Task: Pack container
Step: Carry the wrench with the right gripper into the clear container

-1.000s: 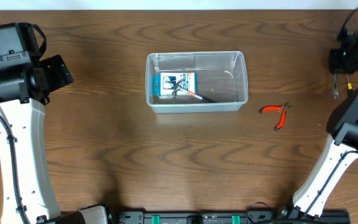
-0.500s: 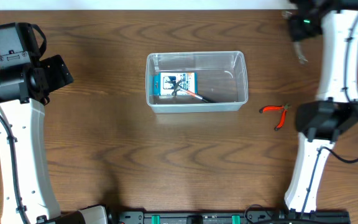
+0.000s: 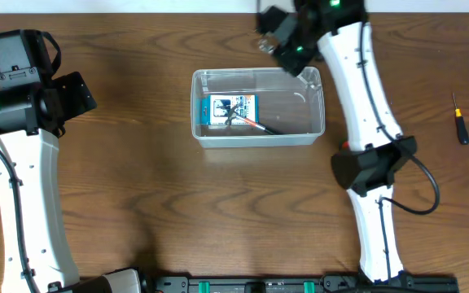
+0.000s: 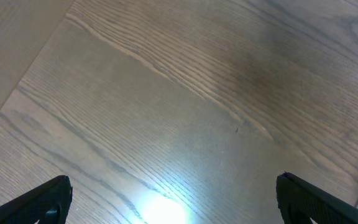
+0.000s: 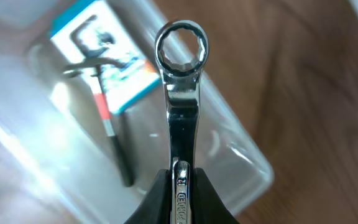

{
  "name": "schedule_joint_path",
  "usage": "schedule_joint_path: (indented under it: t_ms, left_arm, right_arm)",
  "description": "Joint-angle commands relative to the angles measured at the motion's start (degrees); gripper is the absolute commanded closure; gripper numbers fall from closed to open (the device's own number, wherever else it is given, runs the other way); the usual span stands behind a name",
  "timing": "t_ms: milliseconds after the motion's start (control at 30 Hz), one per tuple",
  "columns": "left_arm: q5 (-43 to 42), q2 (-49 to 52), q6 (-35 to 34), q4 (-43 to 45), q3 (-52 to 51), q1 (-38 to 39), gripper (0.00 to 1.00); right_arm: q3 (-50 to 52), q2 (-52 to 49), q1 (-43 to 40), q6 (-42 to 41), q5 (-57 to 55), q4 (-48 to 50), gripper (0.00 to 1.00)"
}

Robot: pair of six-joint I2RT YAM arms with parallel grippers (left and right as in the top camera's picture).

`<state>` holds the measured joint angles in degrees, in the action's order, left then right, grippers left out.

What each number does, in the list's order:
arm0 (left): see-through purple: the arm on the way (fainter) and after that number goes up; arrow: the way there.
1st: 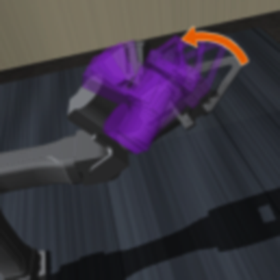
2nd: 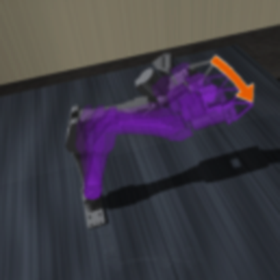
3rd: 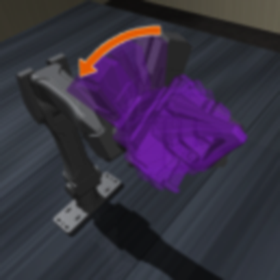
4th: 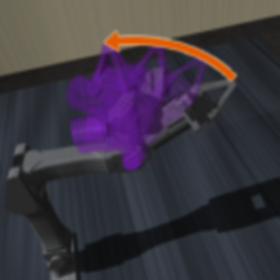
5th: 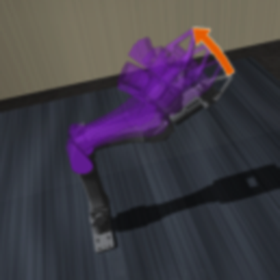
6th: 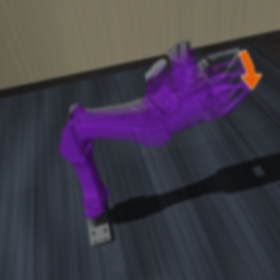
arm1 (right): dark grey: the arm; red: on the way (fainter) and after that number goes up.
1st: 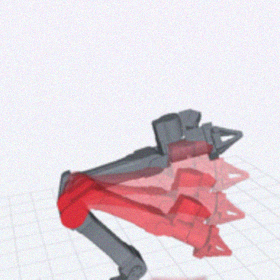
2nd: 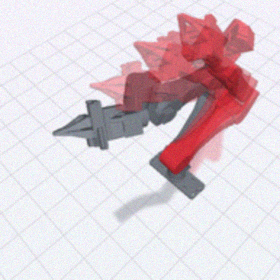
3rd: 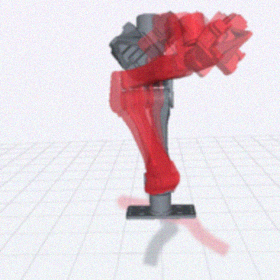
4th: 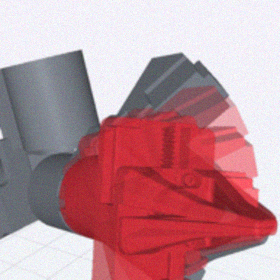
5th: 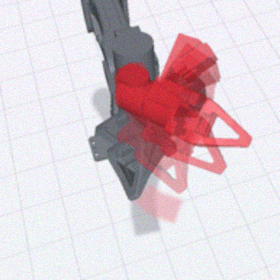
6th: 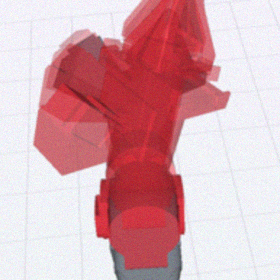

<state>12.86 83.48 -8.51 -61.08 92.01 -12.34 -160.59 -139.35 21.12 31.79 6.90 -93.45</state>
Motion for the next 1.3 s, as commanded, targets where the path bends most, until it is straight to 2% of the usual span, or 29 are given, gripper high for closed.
schedule_joint_path:
  t_ms: [0, 267, 833, 1267]
  left_arm:
    - [0.9, 0.1, 0.9, 0.0, 0.1, -0.2, 0.02]
    - [0.9, 0.1, 0.9, 0.0, 0.1, -0.2, 0.02]
    - [0.9, 0.1, 0.9, 0.0, 0.1, -0.2, 0.02]
    - [0.9, 0.1, 0.9, 0.0, 0.1, -0.2, 0.02]
  right_arm:
    - [-1.3, 0.3, 2.0, 5.2, 3.6, -1.4, 0.99]
    - [2.9, 0.3, 4.2, 10.3, 7.1, -2.4, 0.99]
    - [22.9, 0.3, 4.0, 10.3, 7.1, 10.1, 0.99]
    - [30.3, 0.3, 4.0, 9.4, 7.1, 14.9, 0.99]
